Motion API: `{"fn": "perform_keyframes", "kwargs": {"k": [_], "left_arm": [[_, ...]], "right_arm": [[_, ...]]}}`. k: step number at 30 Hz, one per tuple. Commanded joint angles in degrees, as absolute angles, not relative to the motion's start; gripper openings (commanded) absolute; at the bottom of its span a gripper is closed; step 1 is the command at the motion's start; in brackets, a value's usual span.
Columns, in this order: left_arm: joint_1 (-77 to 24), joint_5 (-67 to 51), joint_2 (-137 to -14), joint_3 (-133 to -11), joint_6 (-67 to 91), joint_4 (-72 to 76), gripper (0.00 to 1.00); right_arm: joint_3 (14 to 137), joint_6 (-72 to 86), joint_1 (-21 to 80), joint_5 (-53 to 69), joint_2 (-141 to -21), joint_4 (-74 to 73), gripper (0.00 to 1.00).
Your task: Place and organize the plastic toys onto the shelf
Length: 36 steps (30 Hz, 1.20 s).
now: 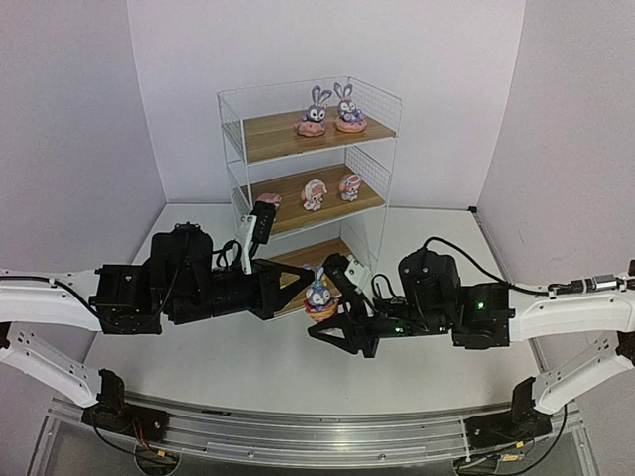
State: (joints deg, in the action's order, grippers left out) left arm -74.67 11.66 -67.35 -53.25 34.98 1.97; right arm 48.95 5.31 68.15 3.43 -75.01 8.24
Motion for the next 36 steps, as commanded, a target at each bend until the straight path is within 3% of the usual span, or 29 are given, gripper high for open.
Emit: {"fn": "perform_keyframes", "kwargs": {"k": [1,2,4,6,8,10,21,28,32,36], "left_arm": [[-75.04,11.93,-66.53,-55.69,33.78,4.74,0.0],[-75.05,11.7,-66.3,-55.39,33.18,5.13,0.0],[-75.02,11.32,-65.59,-54.37,31.82,6.51,0.0],[-75.04,11.52,-64.7,-53.82,29.83,7.81,0.0],[-75.0,12.25,-64.19,-54.52,27.96,7.99,0.0],[-75.05,12.41,-64.01,-56.45,24.78,8.09,0.0],[-75.05,17.53,-69.5,-81.29,1.31,1.49,0.0],[-73.62,22.62,-78.69,-103.67,-14.33,-8.72,0.0],[-66.3,22.22,-86.47,-119.72,-15.27,-20.1,0.0],[-61.39,21.33,-90.88,-126.94,-17.67,-24.68,0.0]], "right_arm": [[49.78,5.56,68.21,5.68,-76.24,11.43,0.0],[49.92,5.71,68.21,5.78,-76.3,11.42,0.01],[50.31,6.52,68.21,5.34,-76.31,11.2,0.16],[50.51,8.19,68.21,3.67,-75.6,10.87,0.54],[50.18,9.65,68.22,1.19,-73.93,10.44,0.73],[49.5,10.41,68.22,0.04,-71.52,9.92,0.82],[42.92,10.77,68.23,-1.91,-59.25,8.99,0.87],[45.37,9.5,68.22,-4.75,-63.74,8.62,0.91],[47.24,9.76,68.13,-7.28,-67.39,8.53,0.94],[47.35,9.9,68.17,-8.57,-69.33,8.53,0.95]]}}
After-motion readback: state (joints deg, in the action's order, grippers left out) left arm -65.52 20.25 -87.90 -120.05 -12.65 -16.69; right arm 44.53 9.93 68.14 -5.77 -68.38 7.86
